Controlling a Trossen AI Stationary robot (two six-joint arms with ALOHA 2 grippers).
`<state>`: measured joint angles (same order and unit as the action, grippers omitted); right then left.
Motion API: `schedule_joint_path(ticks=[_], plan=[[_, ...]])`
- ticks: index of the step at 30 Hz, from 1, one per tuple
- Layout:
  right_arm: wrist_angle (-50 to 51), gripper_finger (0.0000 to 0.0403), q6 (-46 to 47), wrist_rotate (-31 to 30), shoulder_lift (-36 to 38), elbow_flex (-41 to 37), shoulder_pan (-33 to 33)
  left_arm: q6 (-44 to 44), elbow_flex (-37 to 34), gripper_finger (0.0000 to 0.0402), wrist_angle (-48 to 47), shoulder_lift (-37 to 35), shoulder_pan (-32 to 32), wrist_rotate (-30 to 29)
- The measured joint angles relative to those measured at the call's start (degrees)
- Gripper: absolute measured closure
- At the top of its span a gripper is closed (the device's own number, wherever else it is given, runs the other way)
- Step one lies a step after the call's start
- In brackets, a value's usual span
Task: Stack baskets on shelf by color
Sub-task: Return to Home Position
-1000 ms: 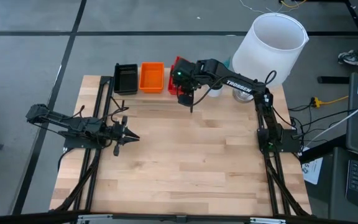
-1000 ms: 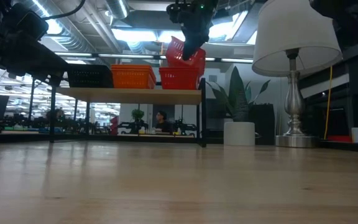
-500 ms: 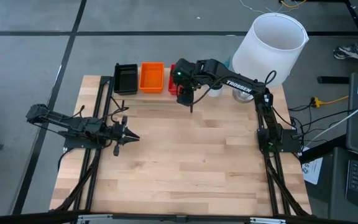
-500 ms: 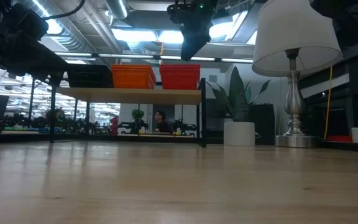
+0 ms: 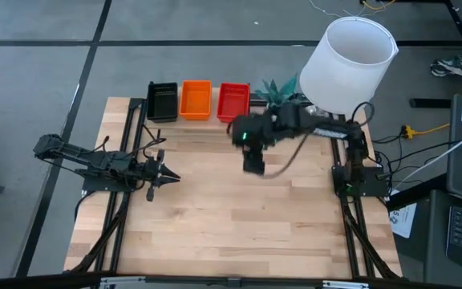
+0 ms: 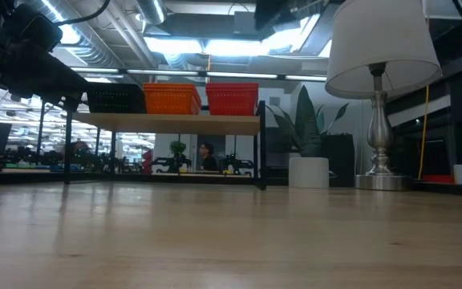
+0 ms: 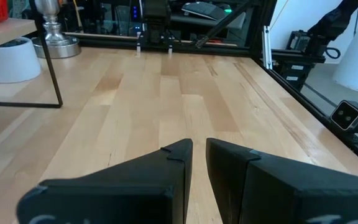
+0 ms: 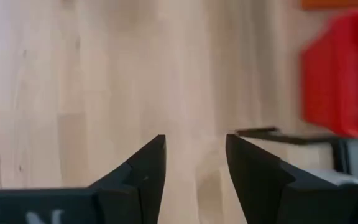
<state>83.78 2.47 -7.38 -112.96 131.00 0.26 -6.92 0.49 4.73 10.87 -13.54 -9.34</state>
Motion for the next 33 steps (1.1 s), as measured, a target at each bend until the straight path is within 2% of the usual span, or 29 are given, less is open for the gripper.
schedule_joint_path(ticks=[6,8,10,16,20,24,26,33], plan=[[-9.8,0.0236,-7.7,-1.6,-0.4,-13.9,6.3,0.0,0.0,0.0363,0.0,0.0,0.0,0.0],[-11.4,0.0236,-7.7,-1.5,-0.3,-20.2,7.7,0.0,0.0,0.0363,0.0,0.0,0.0,0.0],[-17.6,0.0236,-5.5,-1.0,1.8,-28.0,8.7,0.0,0.0,0.0363,0.0,0.0,0.0,0.0],[-46.3,0.0236,-3.4,-1.0,18.3,-60.1,9.5,0.0,0.0,0.0363,0.0,0.0,0.0,0.0],[-59.4,0.0236,3.1,-0.3,31.5,-78.9,11.9,0.0,0.0,0.0363,0.0,0.0,0.0,0.0],[-69.3,0.0236,11.8,-0.7,43.2,-93.1,14.0,0.0,0.0,0.0363,0.0,0.0,0.0,0.0],[-77.4,0.0236,14.6,-0.4,48.8,-99.4,14.3,0.0,0.0,0.0363,0.0,0.0,0.0,0.0],[-101.8,0.0236,11.8,-1.3,62.9,-119.4,13.1,0.0,0.0,0.0363,0.0,0.0,0.0,0.0]])
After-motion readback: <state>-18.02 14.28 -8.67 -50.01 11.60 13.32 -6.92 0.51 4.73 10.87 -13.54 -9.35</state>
